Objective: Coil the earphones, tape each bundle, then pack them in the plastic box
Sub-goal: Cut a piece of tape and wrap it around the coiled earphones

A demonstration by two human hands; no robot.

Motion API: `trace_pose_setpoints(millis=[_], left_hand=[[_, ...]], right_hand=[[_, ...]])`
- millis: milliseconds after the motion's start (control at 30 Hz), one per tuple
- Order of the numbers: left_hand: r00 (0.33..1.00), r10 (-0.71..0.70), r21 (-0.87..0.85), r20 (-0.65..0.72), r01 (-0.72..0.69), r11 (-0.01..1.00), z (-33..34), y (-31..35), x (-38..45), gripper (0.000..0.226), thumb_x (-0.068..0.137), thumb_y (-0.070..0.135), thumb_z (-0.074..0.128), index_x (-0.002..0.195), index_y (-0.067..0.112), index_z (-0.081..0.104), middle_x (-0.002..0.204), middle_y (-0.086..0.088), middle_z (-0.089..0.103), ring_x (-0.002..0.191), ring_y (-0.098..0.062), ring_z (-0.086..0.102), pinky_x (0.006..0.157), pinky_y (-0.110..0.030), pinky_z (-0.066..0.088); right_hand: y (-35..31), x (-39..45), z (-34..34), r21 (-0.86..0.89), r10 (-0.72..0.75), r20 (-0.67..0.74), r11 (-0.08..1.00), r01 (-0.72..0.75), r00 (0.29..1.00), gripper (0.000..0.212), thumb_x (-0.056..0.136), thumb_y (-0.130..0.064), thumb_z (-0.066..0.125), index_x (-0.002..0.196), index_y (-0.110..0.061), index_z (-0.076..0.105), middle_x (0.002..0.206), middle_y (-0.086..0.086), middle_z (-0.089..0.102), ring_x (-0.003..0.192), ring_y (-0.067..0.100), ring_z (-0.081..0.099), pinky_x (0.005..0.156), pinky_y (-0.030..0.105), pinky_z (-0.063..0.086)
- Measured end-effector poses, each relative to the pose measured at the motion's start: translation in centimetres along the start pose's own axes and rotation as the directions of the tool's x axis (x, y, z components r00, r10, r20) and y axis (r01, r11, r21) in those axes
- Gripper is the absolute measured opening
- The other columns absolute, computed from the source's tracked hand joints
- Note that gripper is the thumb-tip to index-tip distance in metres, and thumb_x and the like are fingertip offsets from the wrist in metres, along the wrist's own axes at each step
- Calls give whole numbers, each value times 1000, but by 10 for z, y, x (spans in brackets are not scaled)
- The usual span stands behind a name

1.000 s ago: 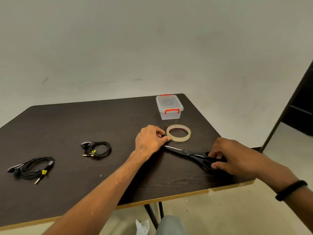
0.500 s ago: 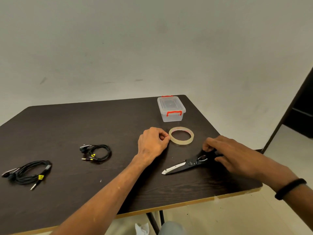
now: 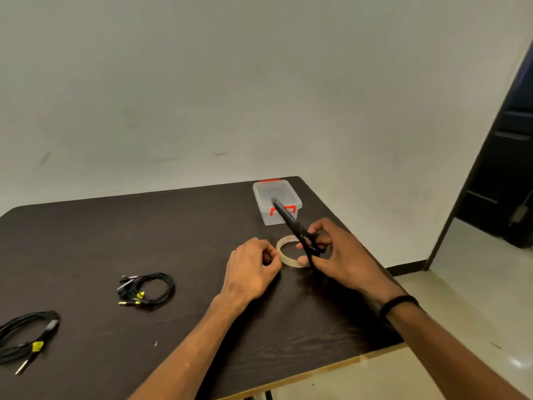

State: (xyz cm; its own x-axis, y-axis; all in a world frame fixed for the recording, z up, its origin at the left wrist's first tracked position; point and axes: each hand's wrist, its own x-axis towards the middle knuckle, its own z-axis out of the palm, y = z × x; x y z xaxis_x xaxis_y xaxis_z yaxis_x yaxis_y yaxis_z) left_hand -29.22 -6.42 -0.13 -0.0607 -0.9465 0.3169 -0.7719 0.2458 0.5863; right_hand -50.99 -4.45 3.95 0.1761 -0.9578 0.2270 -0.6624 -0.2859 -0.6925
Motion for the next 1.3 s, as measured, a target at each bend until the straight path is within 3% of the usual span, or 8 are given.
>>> trace_pose_setpoints(millis=[267, 433, 567, 733, 833, 1000, 1200, 1300], left_hand=[[1000, -6, -104, 9, 7, 995, -4, 2, -1, 11, 88, 39, 69, 80, 33, 67, 77, 17, 68, 70, -2, 63, 69, -27, 53], [998, 65, -16, 2, -65, 998, -5, 4, -3, 9, 91, 42, 65, 87, 33, 64, 87, 16, 64, 75, -2, 61, 72, -27, 51], [999, 39, -35, -16, -40, 999, -4, 3, -3, 6, 93, 36, 65, 88, 33, 63, 91, 15, 63, 79, -4, 61, 73, -25, 50], [1000, 6, -78, -19, -7, 997, -2, -2, 0, 10, 94, 32, 68, 88, 32, 60, 92, 14, 59, 81, -7, 60, 73, -25, 54], [1000, 19, -66, -9, -19, 998, -1, -3, 1, 10, 94, 31, 68, 87, 32, 61, 90, 14, 60, 75, -7, 61, 64, -17, 46], [1000, 8, -89, -1, -8, 996, -2, -1, 0, 9, 92, 29, 71, 86, 31, 64, 88, 13, 63, 71, -8, 63, 62, -17, 50], [1000, 9, -100, -14, -11, 995, -1, -1, -1, 9, 91, 27, 72, 86, 31, 66, 87, 13, 64, 72, -7, 64, 63, -15, 51], [1000, 10, -115, -18, -12, 993, -1, -1, -1, 5, 91, 28, 73, 91, 29, 68, 89, 13, 66, 70, -5, 63, 62, -12, 45]], right_hand=[[3, 15, -11, -274, 3, 144, 961, 37, 990, 51, 78, -29, 93, 110, -37, 54, 106, -6, 76, 99, 11, 70, 93, 33, 57], [14, 15, -25, -153, 41, 198, 988, -11, 979, 48, 81, -31, 91, 110, -35, 53, 95, -18, 81, 87, 0, 73, 74, 12, 47], [21, 16, -36, -149, 77, 247, 988, -41, 966, 48, 84, -29, 90, 113, -34, 52, 96, -18, 82, 78, -4, 73, 66, 13, 49], [39, 16, -56, -168, 151, 261, 980, -109, 953, 45, 84, -24, 90, 114, -32, 57, 97, -20, 82, 92, -5, 74, 82, 19, 49], [42, 19, -61, -172, 174, 280, 977, -129, 944, 46, 82, -23, 91, 115, -30, 60, 98, -20, 82, 95, -7, 73, 87, 22, 49], [38, 16, -67, -104, 170, 272, 984, -147, 947, 53, 72, -27, 98, 117, -28, 69, 104, -12, 83, 103, 8, 76, 98, 35, 56], [26, -10, -85, -5, 155, 61, 988, -155, 986, 45, 74, -48, 88, 113, -33, 72, 90, -8, 84, 87, 9, 79, 81, 24, 57], [10, -29, -85, 185, 214, 75, 957, -225, 974, 45, 82, -53, 80, 108, -16, 75, 76, 7, 80, 64, 18, 75, 61, 20, 56]])
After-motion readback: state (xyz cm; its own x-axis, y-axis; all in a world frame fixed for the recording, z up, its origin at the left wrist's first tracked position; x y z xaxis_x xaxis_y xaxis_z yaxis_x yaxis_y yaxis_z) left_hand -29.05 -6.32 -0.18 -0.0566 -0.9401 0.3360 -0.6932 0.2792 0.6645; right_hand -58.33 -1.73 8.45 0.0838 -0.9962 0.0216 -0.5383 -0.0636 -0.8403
